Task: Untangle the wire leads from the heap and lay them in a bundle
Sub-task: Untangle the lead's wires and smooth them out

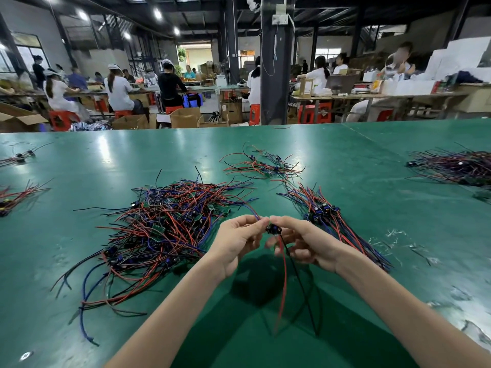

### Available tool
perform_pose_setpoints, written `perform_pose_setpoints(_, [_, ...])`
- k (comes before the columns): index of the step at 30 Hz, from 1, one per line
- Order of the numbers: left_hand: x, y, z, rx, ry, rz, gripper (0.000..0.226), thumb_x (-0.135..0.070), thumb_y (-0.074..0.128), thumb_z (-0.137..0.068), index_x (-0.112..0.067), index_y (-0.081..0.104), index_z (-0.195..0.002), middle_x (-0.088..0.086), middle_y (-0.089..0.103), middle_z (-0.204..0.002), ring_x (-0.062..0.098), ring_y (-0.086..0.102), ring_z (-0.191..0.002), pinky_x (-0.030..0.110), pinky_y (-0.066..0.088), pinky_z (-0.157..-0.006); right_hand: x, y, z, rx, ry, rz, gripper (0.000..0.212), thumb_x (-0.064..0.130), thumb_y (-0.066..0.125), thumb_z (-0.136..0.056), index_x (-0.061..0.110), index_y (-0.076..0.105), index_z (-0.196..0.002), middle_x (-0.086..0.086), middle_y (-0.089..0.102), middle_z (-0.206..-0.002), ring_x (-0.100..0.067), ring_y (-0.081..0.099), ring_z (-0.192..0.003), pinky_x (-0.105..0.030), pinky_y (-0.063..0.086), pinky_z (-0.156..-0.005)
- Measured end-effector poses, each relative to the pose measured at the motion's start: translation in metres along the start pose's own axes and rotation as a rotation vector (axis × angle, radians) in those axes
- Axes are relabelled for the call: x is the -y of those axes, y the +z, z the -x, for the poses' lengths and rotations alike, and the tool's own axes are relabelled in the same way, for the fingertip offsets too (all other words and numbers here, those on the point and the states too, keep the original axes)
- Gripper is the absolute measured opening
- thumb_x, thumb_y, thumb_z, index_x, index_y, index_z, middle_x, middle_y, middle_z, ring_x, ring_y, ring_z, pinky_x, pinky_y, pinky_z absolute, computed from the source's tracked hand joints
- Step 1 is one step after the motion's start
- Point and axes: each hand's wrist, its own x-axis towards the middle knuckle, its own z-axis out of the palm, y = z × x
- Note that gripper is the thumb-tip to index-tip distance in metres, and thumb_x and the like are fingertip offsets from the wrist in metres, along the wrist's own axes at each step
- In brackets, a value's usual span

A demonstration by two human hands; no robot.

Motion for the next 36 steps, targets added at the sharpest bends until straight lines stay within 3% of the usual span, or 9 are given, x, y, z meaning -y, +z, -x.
perform_pose_setpoints(4, [0.001,0.0,0.001,-0.001,0.011,-0.075,0.006,-0.003,0.069,-0.08,-0.007,0.067,-0.076,0.0,0.061,-0.06,0.006,0.045,-0.045,0.014,0.042,-0.048,-0.006,0.004,-0.003,-0.1,-0.128,-0.123,0.034,0.034,0.067,-0.08,0.006,0.07,-0.099,0.002,0.056,-0.054,-0.004,0.03,-0.032,-0.014,0.021,-0.033])
perform_pose_setpoints(8, [0.002,-0.001,-0.001,-0.032,0.05,-0.115,0.015,-0.01,0.069,-0.083,-0.007,0.064,-0.069,-0.001,0.054,-0.055,0.007,0.043,-0.045,0.015,0.04,-0.05,-0.006,0.008,-0.002,-0.055,-0.14,-0.172,0.015,0.017,0.065,-0.085,0.003,0.061,-0.089,-0.006,0.058,-0.053,-0.008,0.039,-0.033,-0.016,0.032,-0.034])
perform_pose_setpoints(14, [0.006,-0.002,-0.001,-0.065,0.165,-0.255,0.009,-0.008,0.073,-0.08,-0.008,0.068,-0.072,0.002,0.056,-0.058,0.009,0.045,-0.051,0.015,0.039,-0.051,-0.007,0.012,-0.004,-0.07,-0.116,-0.151,0.024,0.009,0.059,-0.087,0.01,0.047,-0.067,-0.007,0.06,-0.051,-0.008,0.033,-0.028,-0.014,0.026,-0.032])
perform_pose_setpoints(19, [0.007,-0.001,-0.002,-0.042,0.122,-0.22,0.008,-0.011,0.073,-0.08,-0.01,0.068,-0.074,0.0,0.061,-0.061,0.006,0.052,-0.051,0.014,0.042,-0.051,-0.009,0.014,-0.005,-0.09,-0.096,-0.137,0.016,0.009,0.055,-0.087,0.008,0.055,-0.071,0.002,0.052,-0.043,-0.008,0.032,-0.028,-0.014,0.025,-0.033])
perform_pose_setpoints(23, [0.007,-0.001,-0.002,-0.051,0.127,-0.201,0.006,-0.01,0.072,-0.081,-0.01,0.068,-0.076,0.004,0.062,-0.067,0.008,0.052,-0.053,0.015,0.043,-0.052,-0.01,0.015,-0.005,-0.131,-0.081,-0.113,0.018,0.014,0.057,-0.086,0.007,0.063,-0.071,-0.009,0.061,-0.058,-0.008,0.032,-0.03,-0.014,0.024,-0.034])
perform_pose_setpoints(25, [0.007,-0.001,-0.002,-0.049,0.126,-0.198,0.005,-0.01,0.072,-0.081,-0.009,0.069,-0.077,0.004,0.062,-0.069,0.009,0.052,-0.057,0.016,0.044,-0.054,-0.01,0.015,-0.005,-0.147,-0.091,-0.119,0.015,0.016,0.059,-0.086,0.008,0.063,-0.074,-0.012,0.056,-0.065,-0.009,0.031,-0.032,-0.015,0.024,-0.034])
perform_pose_setpoints(30, [0.004,-0.003,-0.003,0.001,0.055,-0.08,0.008,-0.011,0.072,-0.079,-0.008,0.066,-0.074,0.004,0.06,-0.068,0.009,0.053,-0.057,0.021,0.048,-0.06,-0.009,0.014,-0.004,-0.121,-0.117,-0.131,0.012,0.014,0.06,-0.086,0.005,0.067,-0.083,-0.016,0.062,-0.068,-0.009,0.032,-0.033,-0.015,0.026,-0.035])
perform_pose_setpoints(33, [0.004,-0.003,-0.003,-0.004,0.055,-0.076,0.01,-0.011,0.072,-0.078,-0.008,0.064,-0.074,0.005,0.058,-0.067,0.009,0.05,-0.053,0.019,0.048,-0.057,-0.009,0.013,-0.004,-0.117,-0.12,-0.099,0.014,0.012,0.06,-0.086,-0.001,0.065,-0.088,-0.021,0.054,-0.071,-0.008,0.032,-0.033,-0.015,0.026,-0.035])
perform_pose_setpoints(36, [0.006,-0.003,-0.004,-0.052,0.143,-0.17,0.009,-0.007,0.073,-0.078,-0.006,0.065,-0.075,0.006,0.054,-0.064,0.008,0.046,-0.048,0.015,0.043,-0.051,-0.01,0.015,-0.004,-0.121,-0.126,-0.065,0.015,0.01,0.061,-0.086,-0.004,0.066,-0.082,-0.01,0.052,-0.057,-0.007,0.032,-0.031,-0.014,0.027,-0.035])
